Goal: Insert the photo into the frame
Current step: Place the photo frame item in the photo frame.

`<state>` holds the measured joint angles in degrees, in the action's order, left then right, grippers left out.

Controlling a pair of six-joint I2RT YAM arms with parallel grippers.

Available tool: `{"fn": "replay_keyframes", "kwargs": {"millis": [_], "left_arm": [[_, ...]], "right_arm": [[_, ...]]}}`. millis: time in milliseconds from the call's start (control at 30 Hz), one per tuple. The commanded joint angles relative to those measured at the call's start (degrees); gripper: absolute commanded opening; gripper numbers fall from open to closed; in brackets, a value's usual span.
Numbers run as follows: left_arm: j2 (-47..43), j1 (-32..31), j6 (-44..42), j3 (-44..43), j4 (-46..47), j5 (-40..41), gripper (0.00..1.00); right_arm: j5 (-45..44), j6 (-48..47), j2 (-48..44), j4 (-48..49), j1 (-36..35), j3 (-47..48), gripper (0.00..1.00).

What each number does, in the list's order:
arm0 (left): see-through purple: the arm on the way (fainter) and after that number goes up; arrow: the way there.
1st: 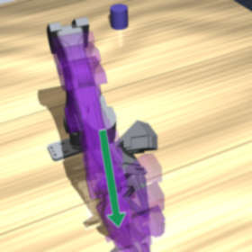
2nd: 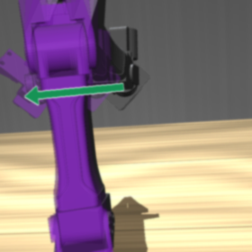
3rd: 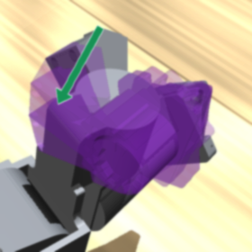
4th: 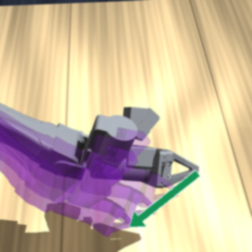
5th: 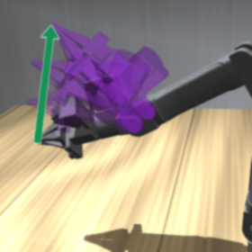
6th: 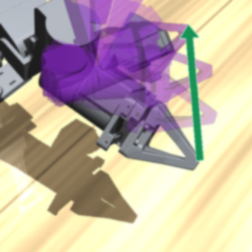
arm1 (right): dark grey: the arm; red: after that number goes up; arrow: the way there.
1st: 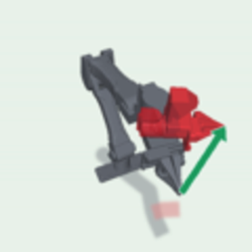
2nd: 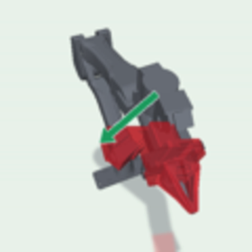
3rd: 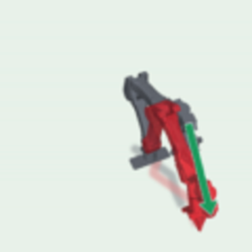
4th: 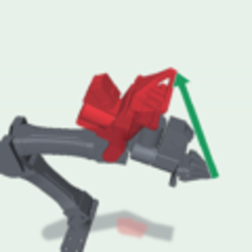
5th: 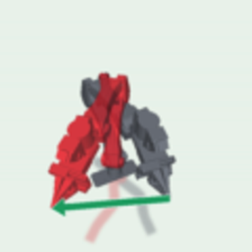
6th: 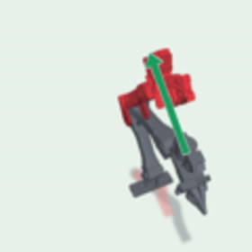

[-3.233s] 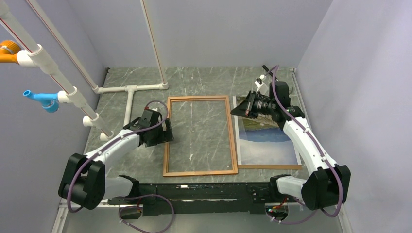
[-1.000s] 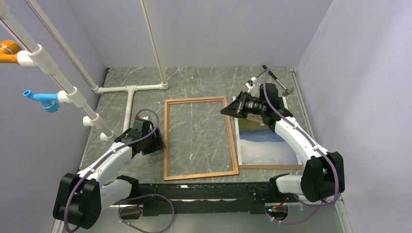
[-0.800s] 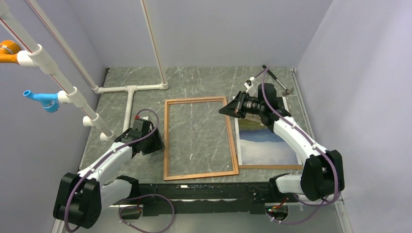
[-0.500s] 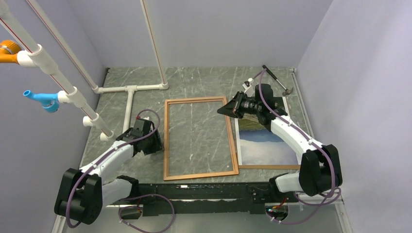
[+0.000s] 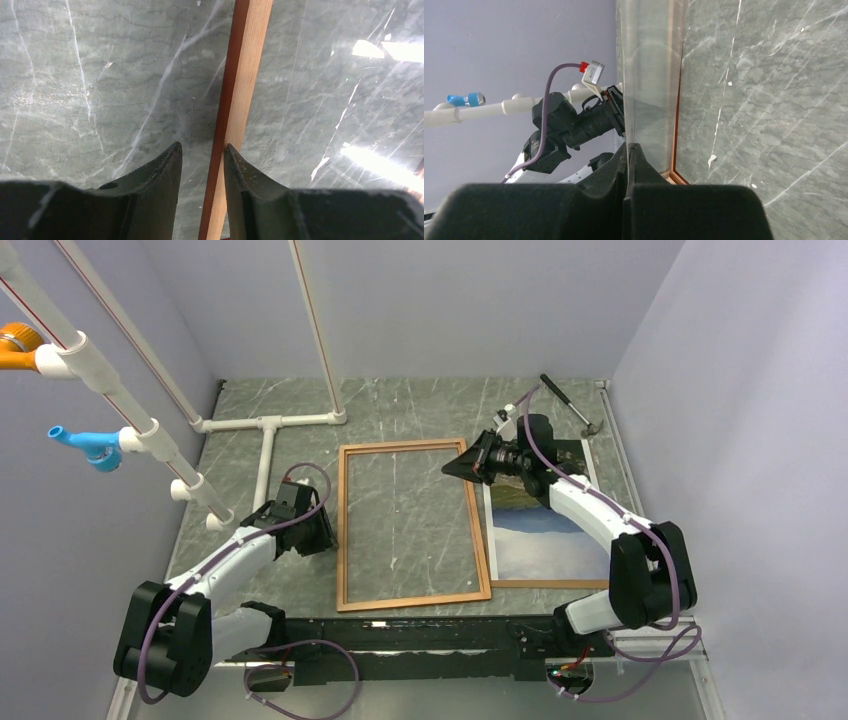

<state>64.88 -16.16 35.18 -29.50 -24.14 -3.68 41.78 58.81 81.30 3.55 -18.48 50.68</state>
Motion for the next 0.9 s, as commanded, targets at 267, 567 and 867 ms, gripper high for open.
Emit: {"fn": "replay_keyframes", "kwargs": {"millis": [267, 567, 867], "left_arm": [[1.3, 0.3, -1.8, -0.2, -0.6, 2.9, 0.40], [2.0, 0.3, -2.2, -0.3, -0.2, 2.7, 0.40], [2.8, 0.3, -2.6, -0.4, -0.2, 3.0, 0.40]], "right_arm": [[0.0, 2.1, 2.6, 6.0, -1.0, 1.9, 0.00], [-0.1, 3.0, 4.6, 7.8, -1.2, 1.8, 0.00], [-2.9, 0.2, 2.1, 7.7, -1.5, -0.8, 0.00]]}}
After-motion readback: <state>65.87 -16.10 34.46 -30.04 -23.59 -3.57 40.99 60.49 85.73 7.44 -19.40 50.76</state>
